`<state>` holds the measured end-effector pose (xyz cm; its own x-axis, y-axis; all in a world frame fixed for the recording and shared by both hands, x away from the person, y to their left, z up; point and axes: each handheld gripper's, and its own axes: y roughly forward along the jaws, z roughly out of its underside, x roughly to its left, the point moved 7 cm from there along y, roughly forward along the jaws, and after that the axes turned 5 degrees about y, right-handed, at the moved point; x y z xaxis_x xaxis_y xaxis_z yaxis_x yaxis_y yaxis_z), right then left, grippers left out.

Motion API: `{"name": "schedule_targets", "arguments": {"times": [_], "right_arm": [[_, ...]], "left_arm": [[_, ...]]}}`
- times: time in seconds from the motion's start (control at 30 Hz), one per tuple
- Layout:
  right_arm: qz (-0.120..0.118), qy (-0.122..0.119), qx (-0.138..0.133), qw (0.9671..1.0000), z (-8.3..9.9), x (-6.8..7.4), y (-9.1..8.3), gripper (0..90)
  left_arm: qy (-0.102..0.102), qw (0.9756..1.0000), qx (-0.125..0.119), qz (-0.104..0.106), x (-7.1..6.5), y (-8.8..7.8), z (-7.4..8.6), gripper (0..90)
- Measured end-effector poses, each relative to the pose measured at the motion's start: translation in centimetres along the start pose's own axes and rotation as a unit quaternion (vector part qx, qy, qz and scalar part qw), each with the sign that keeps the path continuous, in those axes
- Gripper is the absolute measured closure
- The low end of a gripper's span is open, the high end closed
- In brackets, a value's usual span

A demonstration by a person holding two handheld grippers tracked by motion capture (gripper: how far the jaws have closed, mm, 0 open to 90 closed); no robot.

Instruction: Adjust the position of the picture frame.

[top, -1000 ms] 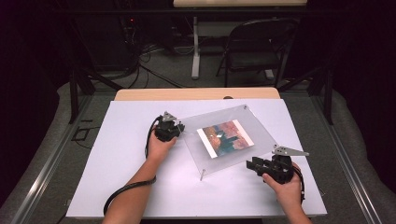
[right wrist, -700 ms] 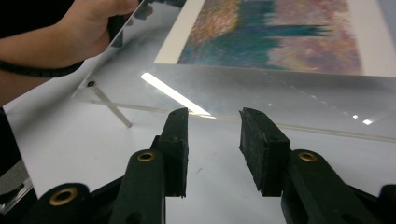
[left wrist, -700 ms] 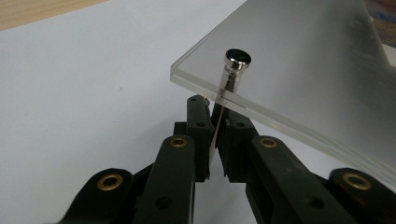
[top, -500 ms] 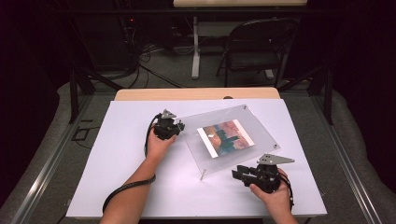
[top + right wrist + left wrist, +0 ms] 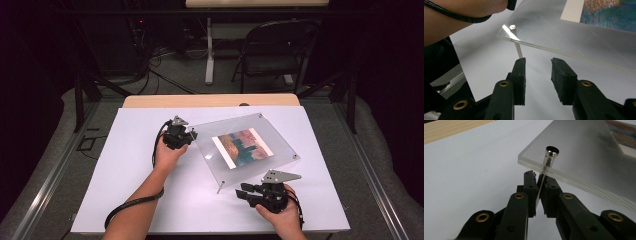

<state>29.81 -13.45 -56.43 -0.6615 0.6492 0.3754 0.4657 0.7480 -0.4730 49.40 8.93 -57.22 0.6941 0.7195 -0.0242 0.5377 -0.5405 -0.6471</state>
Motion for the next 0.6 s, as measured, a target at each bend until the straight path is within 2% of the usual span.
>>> {"name": "schedule_targets", "arguments": {"times": [0.2, 0.43, 0.6], "right_arm": [[-0.014, 0.0, 0.005, 0.9999, 0.1, 0.7, 0.9, 63.8], [-0.022, -0.015, 0.008, 0.9996, 0.1, 1.9, 2.3, 64.0], [-0.021, -0.023, 0.01, 0.9995, 0.0, 2.5, 3.3, 69.4]], "left_arm": [[0.003, 1.0, 0.003, 0.002, -0.4, -0.7, -0.3, 83.2], [0.007, 1.0, 0.006, 0.004, -1.0, -1.8, -1.0, 83.1], [0.003, 1.0, 0.007, 0.006, -1.1, -1.9, -0.7, 83.1]]}}
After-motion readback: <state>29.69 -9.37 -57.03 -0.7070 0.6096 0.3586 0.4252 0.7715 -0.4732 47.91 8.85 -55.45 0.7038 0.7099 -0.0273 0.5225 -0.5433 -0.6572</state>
